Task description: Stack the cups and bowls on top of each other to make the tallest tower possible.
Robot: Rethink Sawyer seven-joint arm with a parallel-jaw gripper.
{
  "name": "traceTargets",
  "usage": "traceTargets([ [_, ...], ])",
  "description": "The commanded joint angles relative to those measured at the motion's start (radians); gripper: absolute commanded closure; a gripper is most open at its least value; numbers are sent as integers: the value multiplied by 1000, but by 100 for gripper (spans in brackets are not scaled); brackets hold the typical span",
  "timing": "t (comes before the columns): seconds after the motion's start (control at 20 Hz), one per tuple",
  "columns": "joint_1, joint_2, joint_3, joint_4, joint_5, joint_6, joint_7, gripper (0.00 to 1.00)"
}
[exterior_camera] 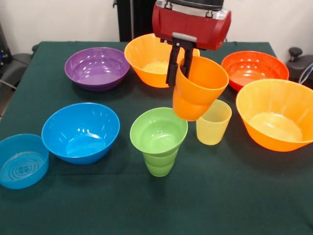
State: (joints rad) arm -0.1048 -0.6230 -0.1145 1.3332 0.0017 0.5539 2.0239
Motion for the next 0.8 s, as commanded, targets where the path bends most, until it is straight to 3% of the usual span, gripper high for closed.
traceTargets([
  [0.05,-25,4,61,164,12,-89,132,100],
  [0.8,-128,-26,138,262,4,-180,50,100],
])
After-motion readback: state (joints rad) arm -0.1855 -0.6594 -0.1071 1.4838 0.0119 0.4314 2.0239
